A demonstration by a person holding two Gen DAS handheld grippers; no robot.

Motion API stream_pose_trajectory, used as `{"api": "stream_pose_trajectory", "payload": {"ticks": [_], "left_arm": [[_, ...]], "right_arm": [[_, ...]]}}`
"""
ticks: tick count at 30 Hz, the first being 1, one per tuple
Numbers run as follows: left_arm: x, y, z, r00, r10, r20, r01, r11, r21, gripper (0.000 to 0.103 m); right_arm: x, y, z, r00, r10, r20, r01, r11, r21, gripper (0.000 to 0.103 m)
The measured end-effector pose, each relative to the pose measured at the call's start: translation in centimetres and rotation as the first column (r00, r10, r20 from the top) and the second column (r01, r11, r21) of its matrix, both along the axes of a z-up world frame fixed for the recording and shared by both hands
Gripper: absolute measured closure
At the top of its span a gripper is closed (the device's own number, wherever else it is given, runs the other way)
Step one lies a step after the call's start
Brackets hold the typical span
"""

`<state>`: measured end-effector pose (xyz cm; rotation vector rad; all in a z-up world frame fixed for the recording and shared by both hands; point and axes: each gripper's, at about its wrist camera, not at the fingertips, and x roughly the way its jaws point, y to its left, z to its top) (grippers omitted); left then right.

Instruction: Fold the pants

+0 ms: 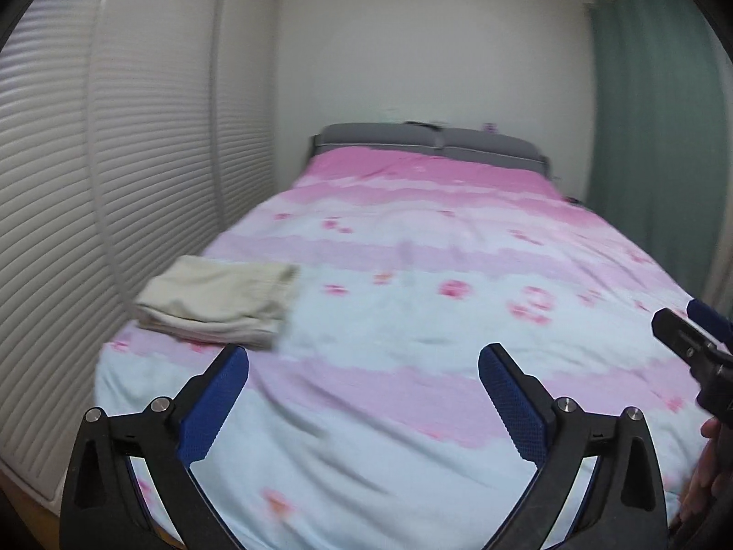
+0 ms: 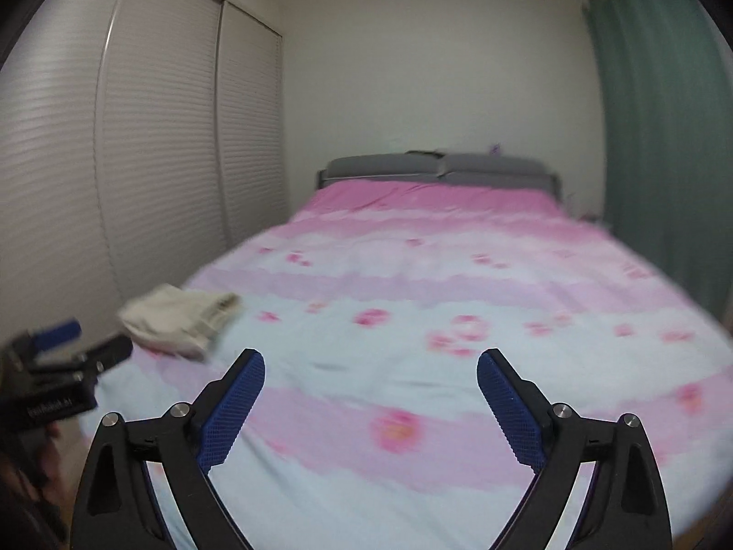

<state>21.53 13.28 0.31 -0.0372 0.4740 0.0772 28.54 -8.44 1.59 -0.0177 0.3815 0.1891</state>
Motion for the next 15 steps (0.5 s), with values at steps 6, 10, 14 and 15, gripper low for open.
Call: {"api": "stream_pose_trajectory", "payload": {"ticks": [6,10,14,15], "left_arm": [[-6.0,-7.7,0.4,1.0,-0.02,0.024,0.02,0.999,0.037,0.0],[-8.6,-9.6,-0.2,1.0,-0.003,0.013,0.002,0.999,0.045,0.0],[-11.3,-11.5,-0.6,1.0,-0.016,0.0,0.016,0.998,0.058,0.0],[-11.8,-12.0,-0.7,1.0,-0.022,-0.002,0.022,0.997,0.068,0.0]], "right_arm": [[-6.4,-7.5,0.6,0.994,-0.107,-0.009,0.107,0.993,-0.041,0.007],[-10.1,-10.6,0.8,0.989,-0.149,-0.022,0.148,0.989,-0.031,0.007],[-13.5,-12.9,0.9,0.984,-0.177,-0.029,0.176,0.984,-0.024,0.007],[-14.1,-13.3,0.8,0.982,-0.185,-0.03,0.185,0.983,-0.023,0.006]]}}
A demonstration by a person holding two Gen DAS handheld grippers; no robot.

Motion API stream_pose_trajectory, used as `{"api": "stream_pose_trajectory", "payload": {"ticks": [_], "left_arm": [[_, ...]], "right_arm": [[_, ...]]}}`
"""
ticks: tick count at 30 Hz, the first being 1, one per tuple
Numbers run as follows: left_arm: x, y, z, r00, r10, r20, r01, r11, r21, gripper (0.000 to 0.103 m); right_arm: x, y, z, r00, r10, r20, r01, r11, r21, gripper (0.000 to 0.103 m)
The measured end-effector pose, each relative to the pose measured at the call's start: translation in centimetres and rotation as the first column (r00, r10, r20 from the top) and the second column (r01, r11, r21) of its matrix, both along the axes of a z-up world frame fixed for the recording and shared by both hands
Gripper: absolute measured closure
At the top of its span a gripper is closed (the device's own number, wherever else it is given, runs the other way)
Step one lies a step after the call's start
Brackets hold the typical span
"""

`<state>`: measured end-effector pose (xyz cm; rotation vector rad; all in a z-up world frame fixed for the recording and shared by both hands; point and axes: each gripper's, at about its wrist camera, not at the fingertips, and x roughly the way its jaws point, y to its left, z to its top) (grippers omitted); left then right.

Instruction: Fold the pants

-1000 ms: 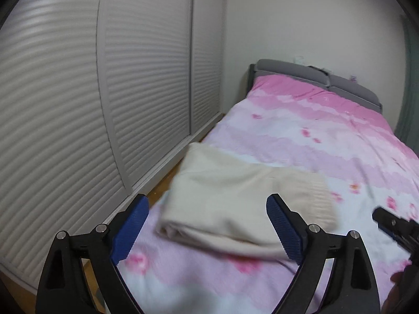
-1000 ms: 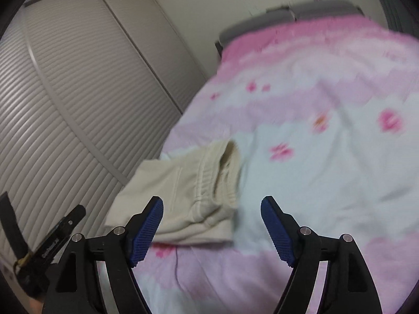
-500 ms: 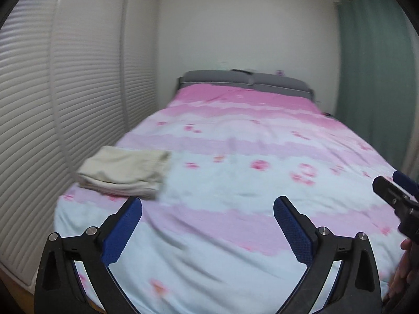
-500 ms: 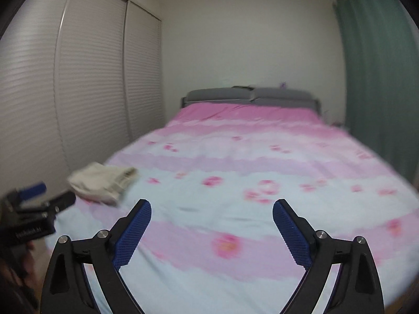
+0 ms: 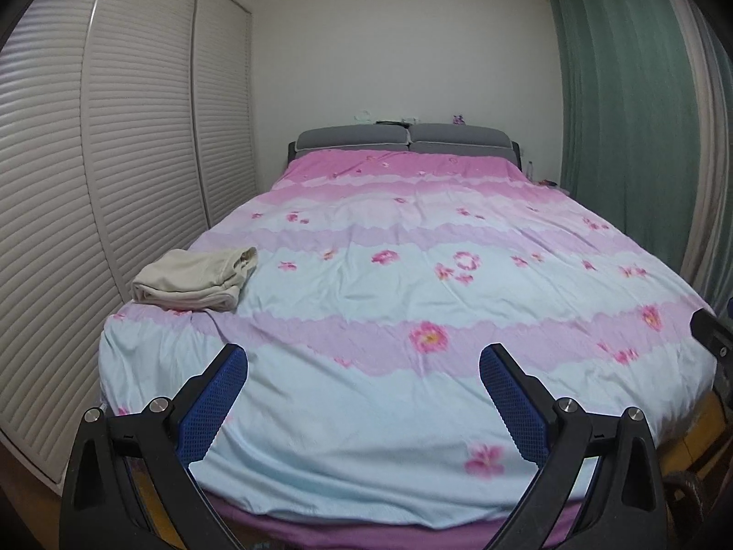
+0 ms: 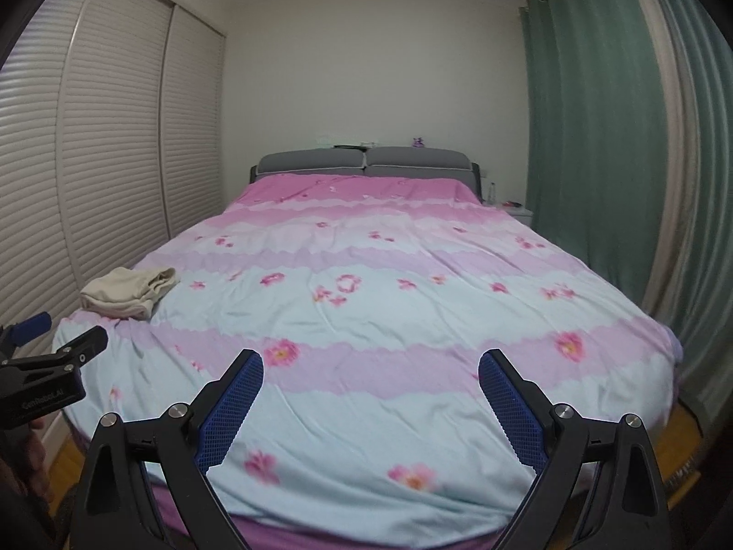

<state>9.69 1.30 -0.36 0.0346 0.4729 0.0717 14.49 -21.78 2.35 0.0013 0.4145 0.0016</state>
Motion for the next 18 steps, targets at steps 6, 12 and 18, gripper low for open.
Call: {"api": "stream_pose_trajectory", "payload": {"ticks": [6,12,18], "left_arm": [[-2.2,-1.3,-0.1,1.0,-0.015,-0.003,0.015,0.999,0.029,0.0],[-3.3,-1.5,0.7,1.0,-0.015,0.015,0.015,0.999,0.036,0.0],[-3.8,-1.7,1.0,0.999,-0.016,0.029,0.014,0.999,0.043,0.0]], "right_arm": [[-2.0,-1.7,-0.2,1.0,-0.02,-0.013,0.02,1.0,0.008,0.004],[-2.8,-1.9,0.0,1.0,-0.018,0.002,0.018,1.0,0.007,0.004],[-3.0,-2.0,0.3,1.0,-0.024,0.01,0.024,1.0,0.011,0.004]]}}
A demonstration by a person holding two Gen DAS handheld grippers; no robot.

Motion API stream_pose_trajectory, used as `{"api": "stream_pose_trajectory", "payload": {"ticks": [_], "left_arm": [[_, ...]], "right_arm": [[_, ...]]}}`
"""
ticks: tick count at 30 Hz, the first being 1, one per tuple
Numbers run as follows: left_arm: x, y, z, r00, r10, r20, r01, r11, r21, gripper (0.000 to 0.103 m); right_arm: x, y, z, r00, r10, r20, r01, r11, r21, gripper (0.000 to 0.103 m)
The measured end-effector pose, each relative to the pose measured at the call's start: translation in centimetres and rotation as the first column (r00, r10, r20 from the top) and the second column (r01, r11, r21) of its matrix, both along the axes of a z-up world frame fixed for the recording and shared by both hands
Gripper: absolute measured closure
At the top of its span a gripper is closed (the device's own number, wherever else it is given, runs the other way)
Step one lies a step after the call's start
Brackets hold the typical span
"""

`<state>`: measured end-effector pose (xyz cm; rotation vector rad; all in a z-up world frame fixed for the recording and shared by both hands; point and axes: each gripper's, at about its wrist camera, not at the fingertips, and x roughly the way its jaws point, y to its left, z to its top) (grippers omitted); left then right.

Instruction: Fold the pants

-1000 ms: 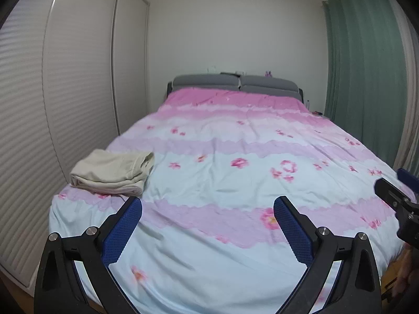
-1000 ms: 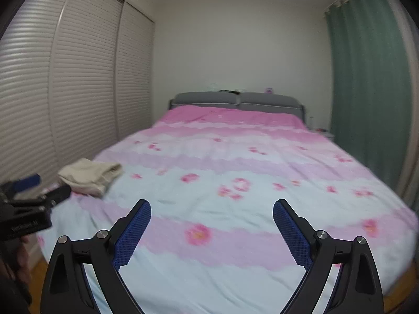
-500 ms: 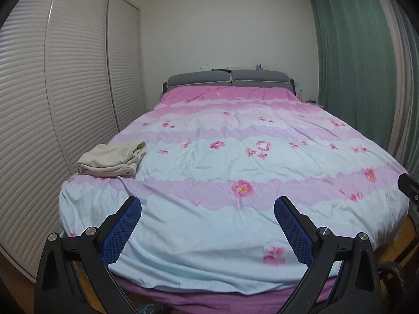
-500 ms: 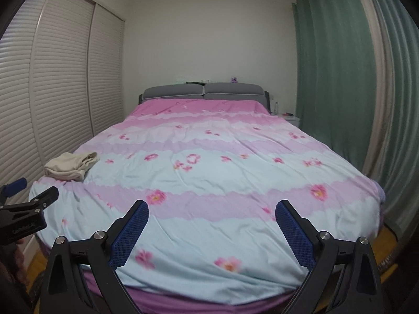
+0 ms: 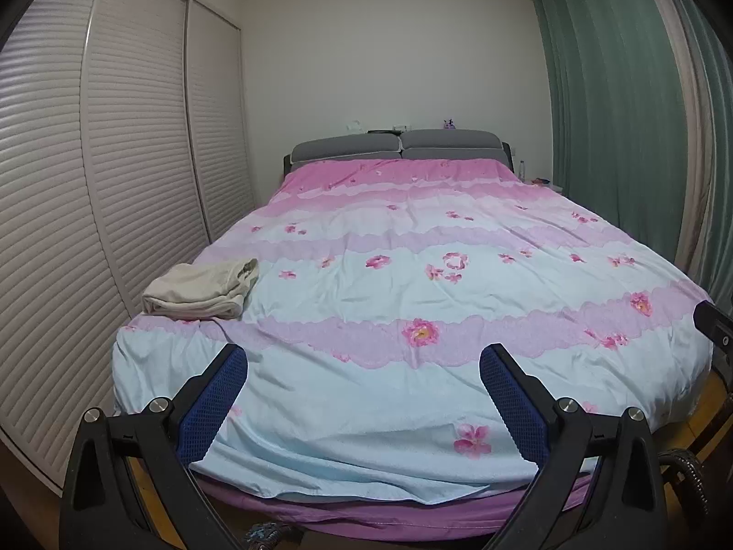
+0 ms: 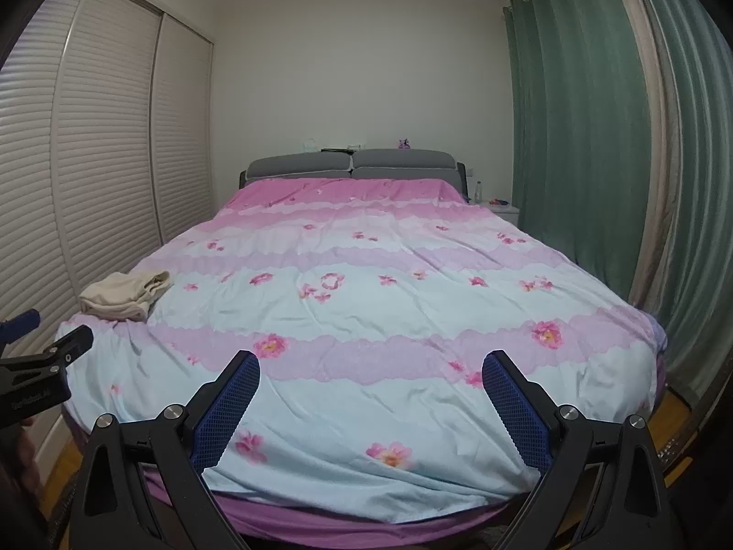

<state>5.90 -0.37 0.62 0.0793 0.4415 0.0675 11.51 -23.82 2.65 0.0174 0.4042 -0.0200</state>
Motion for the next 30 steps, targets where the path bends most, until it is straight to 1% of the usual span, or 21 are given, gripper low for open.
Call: {"api": "stream_pose_trajectory", "payload": {"ticks": [25,30], "left_arm": [[0.0,-0.3,0.0,1.0,-0.011,-0.008,0.011,1.0,0.002,0.0],[0.0,-0.2,0.1,1.0,-0.011,-0.013,0.011,1.0,-0.013,0.0]], "right_arm": [[-0.2,-1.6,0.7,1.0,-0.017,0.004,0.017,1.0,0.025,0.004],[-0.2,-1.8,0.8,1.0,-0.014,0.005,0.014,1.0,0.028,0.004]]}}
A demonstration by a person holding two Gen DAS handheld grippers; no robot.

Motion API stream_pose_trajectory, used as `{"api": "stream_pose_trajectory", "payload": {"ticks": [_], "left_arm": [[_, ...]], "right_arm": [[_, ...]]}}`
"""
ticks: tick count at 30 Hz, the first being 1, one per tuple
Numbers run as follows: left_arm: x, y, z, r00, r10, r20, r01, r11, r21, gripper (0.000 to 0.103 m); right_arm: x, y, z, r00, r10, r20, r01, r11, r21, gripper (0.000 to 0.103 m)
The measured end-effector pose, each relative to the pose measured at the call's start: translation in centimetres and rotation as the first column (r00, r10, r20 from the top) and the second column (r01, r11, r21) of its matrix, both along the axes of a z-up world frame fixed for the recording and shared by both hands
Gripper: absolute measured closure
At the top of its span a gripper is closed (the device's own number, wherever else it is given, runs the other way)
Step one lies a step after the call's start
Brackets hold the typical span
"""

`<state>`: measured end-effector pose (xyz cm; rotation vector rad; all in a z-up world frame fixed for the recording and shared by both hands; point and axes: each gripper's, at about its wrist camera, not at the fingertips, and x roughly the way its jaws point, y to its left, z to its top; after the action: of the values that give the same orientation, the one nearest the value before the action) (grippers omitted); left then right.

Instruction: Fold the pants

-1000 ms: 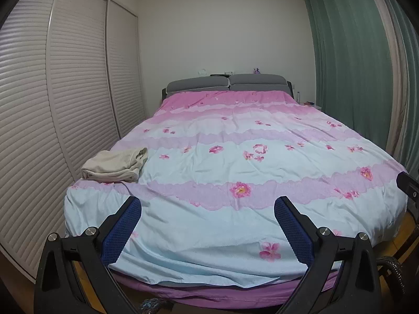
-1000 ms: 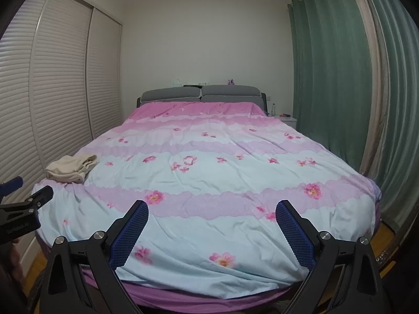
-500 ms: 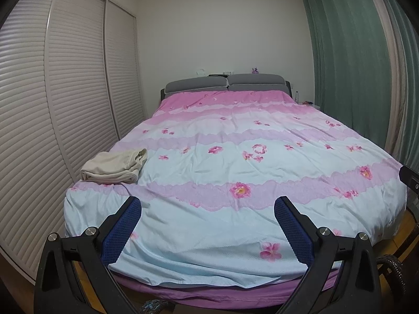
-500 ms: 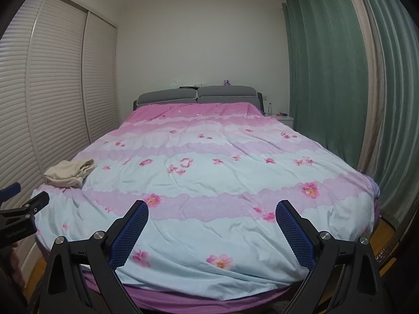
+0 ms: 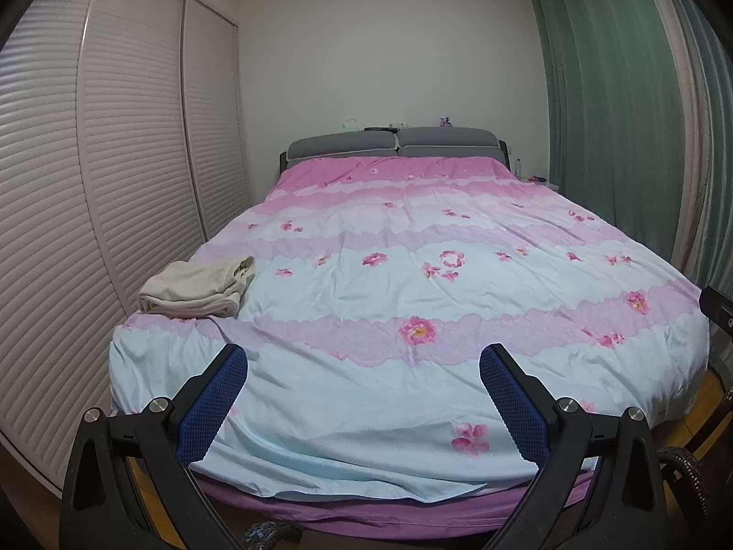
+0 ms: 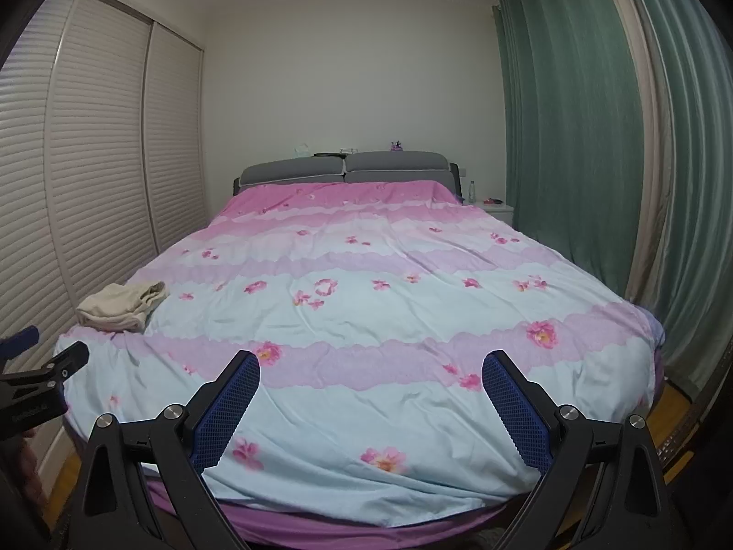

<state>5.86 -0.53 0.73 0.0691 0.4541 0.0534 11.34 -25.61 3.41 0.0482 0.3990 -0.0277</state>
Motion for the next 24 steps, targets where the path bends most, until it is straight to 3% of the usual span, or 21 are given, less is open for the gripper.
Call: {"api": "stream_pose_trajectory", "payload": {"ticks": [24], "left_arm": [[-0.5,-1.0,-0.2,0.999,-0.039,-0.009,0.039,0.999,-0.027,0.0]], "right_arm": [[0.1,0.2,0.5,1.0,0.01,0.013,-0.01,1.0,0.001,0.004]]}}
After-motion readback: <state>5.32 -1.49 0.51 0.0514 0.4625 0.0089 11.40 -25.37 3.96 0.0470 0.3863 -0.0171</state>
